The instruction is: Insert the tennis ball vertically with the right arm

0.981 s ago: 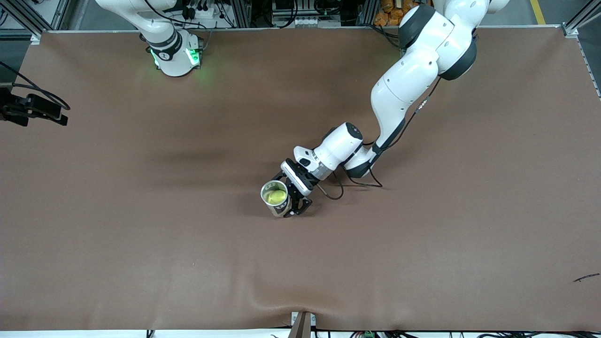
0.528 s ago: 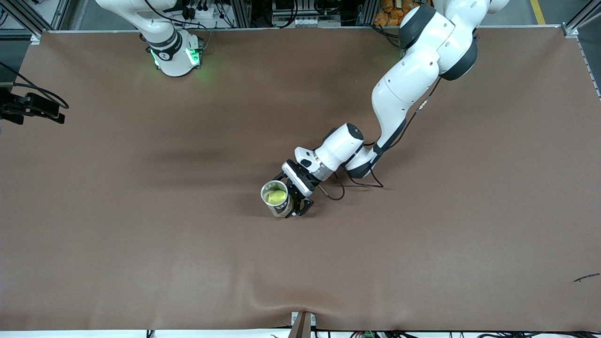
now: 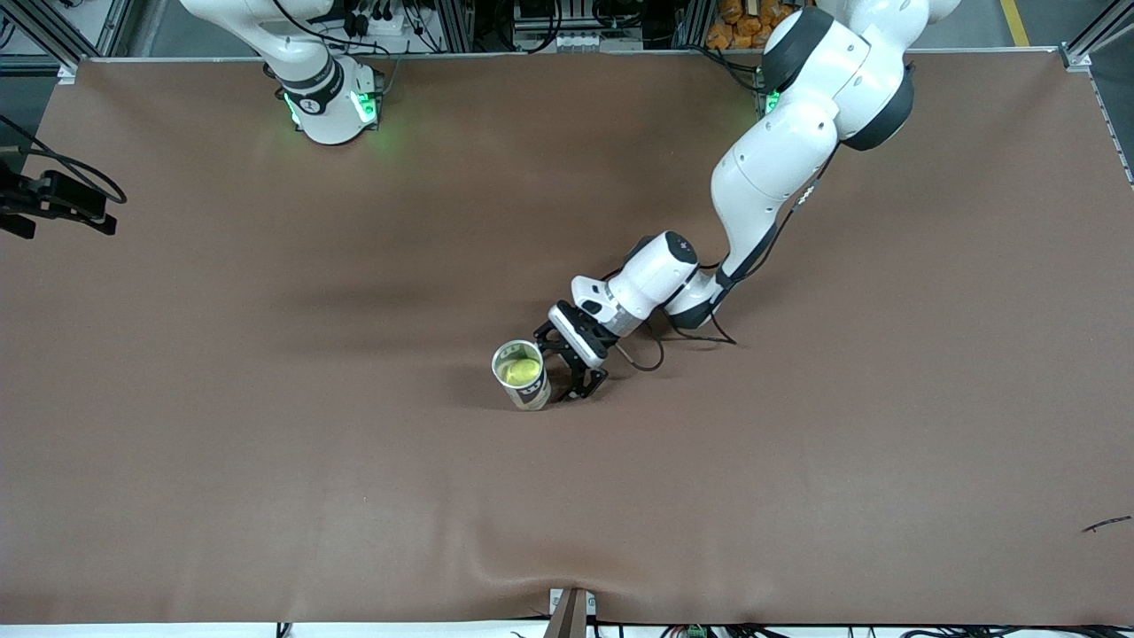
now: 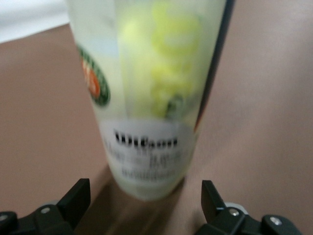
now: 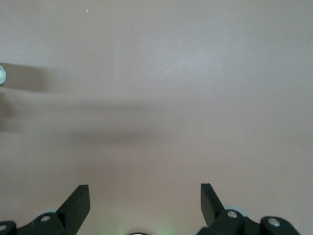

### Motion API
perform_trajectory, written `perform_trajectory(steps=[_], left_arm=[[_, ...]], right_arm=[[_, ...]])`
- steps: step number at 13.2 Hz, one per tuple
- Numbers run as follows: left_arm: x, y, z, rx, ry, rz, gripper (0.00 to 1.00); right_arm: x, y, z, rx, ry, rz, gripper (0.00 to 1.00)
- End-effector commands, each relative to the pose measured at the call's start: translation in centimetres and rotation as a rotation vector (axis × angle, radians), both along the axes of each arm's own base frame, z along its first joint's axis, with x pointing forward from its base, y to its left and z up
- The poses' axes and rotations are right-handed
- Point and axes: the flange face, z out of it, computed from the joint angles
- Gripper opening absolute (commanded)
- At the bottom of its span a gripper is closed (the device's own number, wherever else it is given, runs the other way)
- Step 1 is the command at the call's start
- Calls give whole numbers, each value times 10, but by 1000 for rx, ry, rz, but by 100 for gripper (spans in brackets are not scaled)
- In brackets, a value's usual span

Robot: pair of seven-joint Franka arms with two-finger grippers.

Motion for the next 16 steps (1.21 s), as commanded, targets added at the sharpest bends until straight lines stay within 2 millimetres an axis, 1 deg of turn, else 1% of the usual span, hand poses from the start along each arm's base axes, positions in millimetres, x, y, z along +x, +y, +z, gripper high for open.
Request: perform_trajectory(steps=[1,2,3,4,5,6,8,11,13,16], left_arm=[[-20,25,13,43,33,-13,100],[-24,34,13,56,44,-12,100],[-23,45,17,68,49,-6,100],[-25,51,19,75,53,-3,100],[-24,57,17,79,59,5,100],[-17,67,16,81,63,23,100],[-6,86,14,85,71,54,100],[14,127,27,90,69,117,100],[29,153,29,90,72,163,100],[53,177,38,72,60,224,100]], right_arm=[[-3,-2,7,-29,-13,11,100],[-3,-2,7,-29,-13,11,100],[-2,-1,6,-29,-11,11,100],[-2,2,6,-27,-12,15,100],[-2,4,6,-27,-12,18,100],[-1,7,4,-29,-9,24,100],[1,6,2,-29,-4,23,100],[1,3,3,-29,-7,18,100],[1,5,3,-29,-5,20,100],[1,4,3,-29,-5,20,100]])
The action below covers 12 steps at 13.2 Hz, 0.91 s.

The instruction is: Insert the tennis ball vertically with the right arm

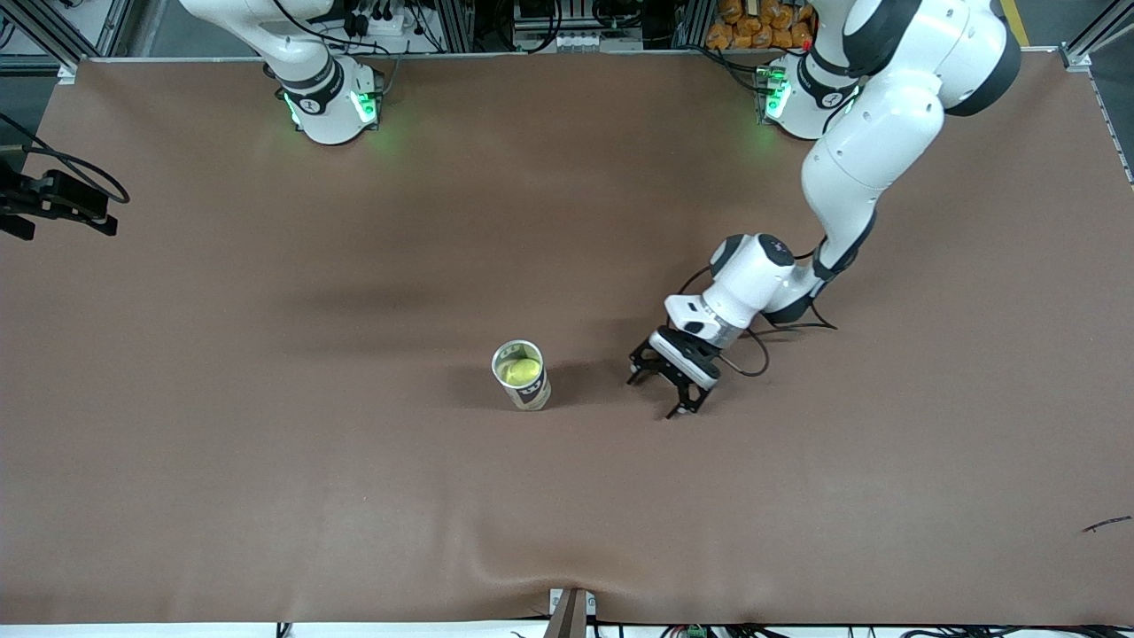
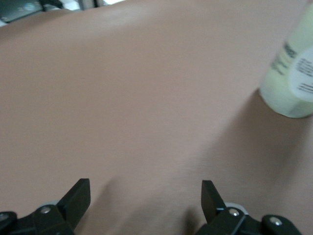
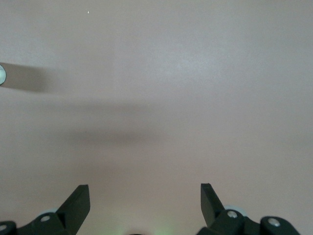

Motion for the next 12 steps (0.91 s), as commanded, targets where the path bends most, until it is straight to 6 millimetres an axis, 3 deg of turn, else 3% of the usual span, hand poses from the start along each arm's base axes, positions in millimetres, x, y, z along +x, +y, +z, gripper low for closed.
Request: perform_trajectory(steps=[1,4,5,8,12], left_arm=[[14,12,18,-13,-5,42,100],[43,17,36,-39,13,104,100],[55,26,46,-36,17,125,100],[86,26,82,-16,68,158,100],[105,18,119,15,159,186,100]], right_arm=[[-1,0,3,-20,-3,10,100],[-1,0,3,-20,-5,10,100],[-1,0,3,-20,-5,10,100],[-1,0,3,-20,-5,10,100],[0,0,2,-20,-5,11,100]])
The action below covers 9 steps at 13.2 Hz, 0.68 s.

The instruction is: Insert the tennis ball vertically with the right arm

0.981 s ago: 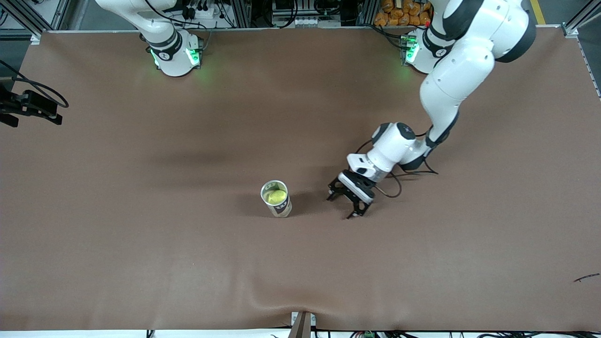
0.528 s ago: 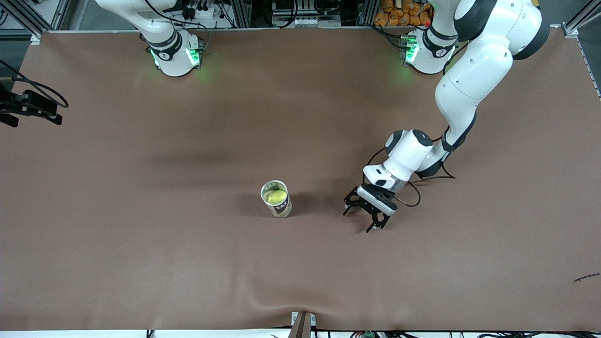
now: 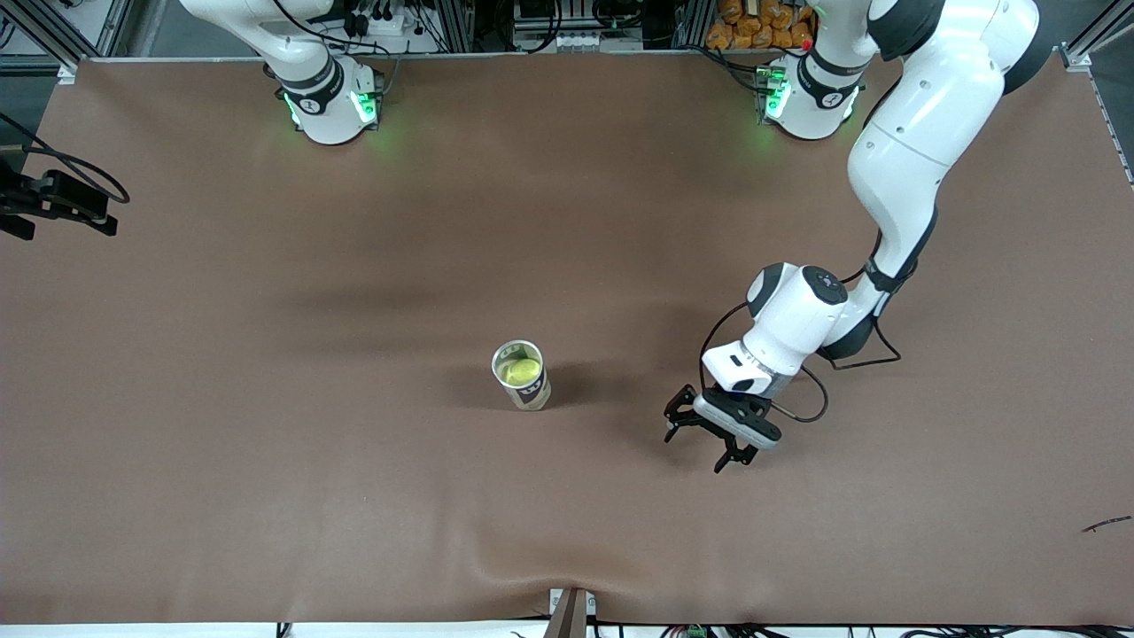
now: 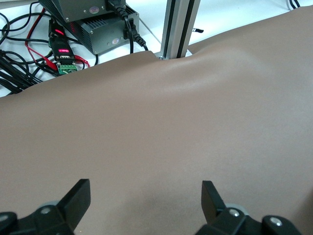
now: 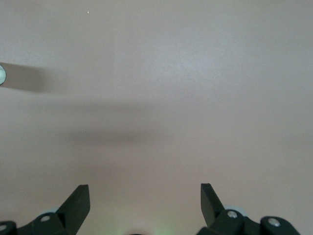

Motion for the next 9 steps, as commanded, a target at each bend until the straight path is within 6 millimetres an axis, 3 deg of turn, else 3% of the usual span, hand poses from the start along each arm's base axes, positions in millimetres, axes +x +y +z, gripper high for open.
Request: perform_trajectory(steps=[1,6,9], left_arm=[[7,0,28,26,67,19,100],[15,5,104,93,208,63,100],[9,17,146,142,271,90,100]], right_arm=[[0,1,2,-20,-5,13,100],[1,2,1,-11,-6,12,100],[1,1,0,-7,-6,9,100]])
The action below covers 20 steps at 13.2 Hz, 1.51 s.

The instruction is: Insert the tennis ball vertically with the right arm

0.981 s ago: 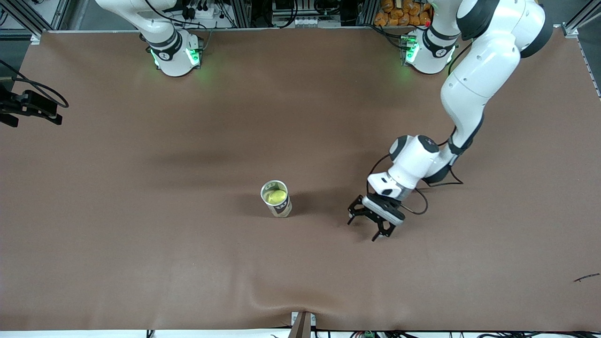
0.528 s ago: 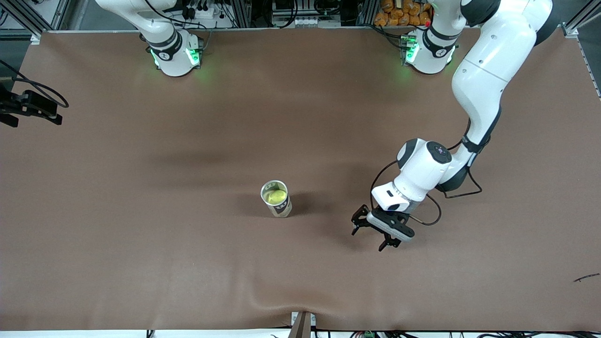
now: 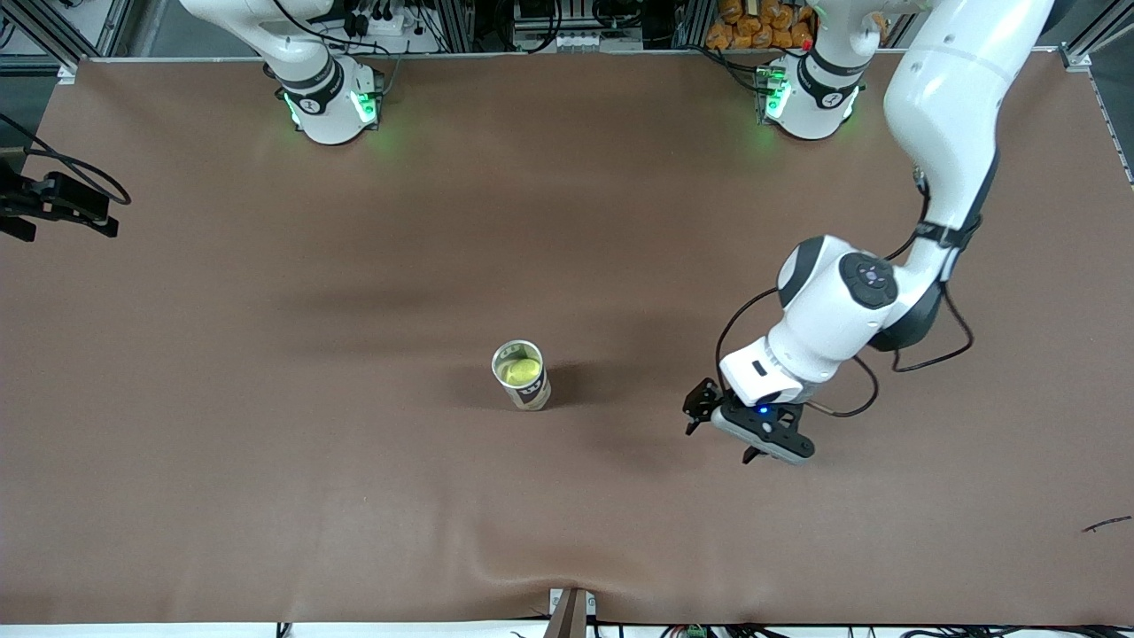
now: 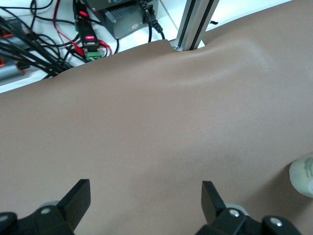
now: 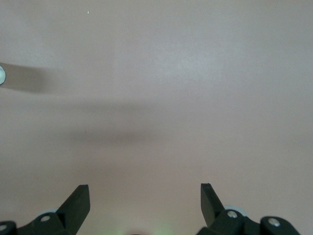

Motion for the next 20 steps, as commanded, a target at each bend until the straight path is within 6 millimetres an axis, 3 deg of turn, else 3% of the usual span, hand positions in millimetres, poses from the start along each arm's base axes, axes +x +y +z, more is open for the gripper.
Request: perform_trajectory(steps=[1,4,6,8,10,12,14,15,20], left_arm=[[-7,18,40,29,59,49,100],[-12,49,81,24,108,107,100],[-14,86,104,49,144,151,100],[-24,109,130,59,189,187,100],[-29,143,146,76,227,227,100],[-44,154,162,117,281,244,100],[-53,190,172,136,341,293,100],[-61,194,186,146,341,304,100],[-84,206,216,183,361,329,100]], right_arm=[[0,1,2,-6,-6,8,100],[1,-1,-1,-6,1,5,100],[1,2,-2,-8,1,11,100],[1,2,-2,-8,1,10,100],[1,2,-2,-8,4,10,100],[1,1,-2,-8,2,8,100],[1,0,-2,-8,2,7,100],[1,-1,-2,-8,2,5,100],[1,-2,-2,-8,1,4,100]])
